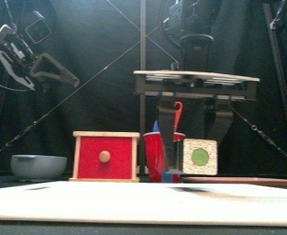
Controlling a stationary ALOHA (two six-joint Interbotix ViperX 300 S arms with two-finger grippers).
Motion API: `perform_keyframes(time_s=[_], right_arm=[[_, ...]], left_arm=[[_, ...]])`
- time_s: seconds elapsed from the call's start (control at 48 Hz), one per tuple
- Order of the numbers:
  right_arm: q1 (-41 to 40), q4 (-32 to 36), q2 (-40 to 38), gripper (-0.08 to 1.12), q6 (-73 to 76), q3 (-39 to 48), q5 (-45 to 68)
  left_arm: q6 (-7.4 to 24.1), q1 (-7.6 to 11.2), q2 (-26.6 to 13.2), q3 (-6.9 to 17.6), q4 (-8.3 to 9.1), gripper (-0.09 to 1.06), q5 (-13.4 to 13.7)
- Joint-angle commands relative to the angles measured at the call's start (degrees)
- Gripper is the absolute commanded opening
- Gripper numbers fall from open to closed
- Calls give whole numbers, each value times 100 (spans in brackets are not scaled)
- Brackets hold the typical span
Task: Place sushi on board then cut the sushi with the knife then place the pieces on the plate
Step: Pick knife at handle with right hand
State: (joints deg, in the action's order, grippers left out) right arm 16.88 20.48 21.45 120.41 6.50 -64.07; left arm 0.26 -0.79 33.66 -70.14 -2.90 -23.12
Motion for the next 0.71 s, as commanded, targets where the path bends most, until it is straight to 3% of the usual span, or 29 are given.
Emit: perform_keyframes(time_s=[0.021, 0.438, 0.708], right_arm=[[18, -35, -114, 60, 53, -167, -9], [18, -70, 79, 85, -62, -176, 264], [26, -35, -35, 86, -185, -211, 255]], left_arm=[[0, -18, -9, 88, -9, -2, -9], [9, -44, -9, 79, -9, -2, 0], [9, -53, -9, 70, -9, -2, 132]])
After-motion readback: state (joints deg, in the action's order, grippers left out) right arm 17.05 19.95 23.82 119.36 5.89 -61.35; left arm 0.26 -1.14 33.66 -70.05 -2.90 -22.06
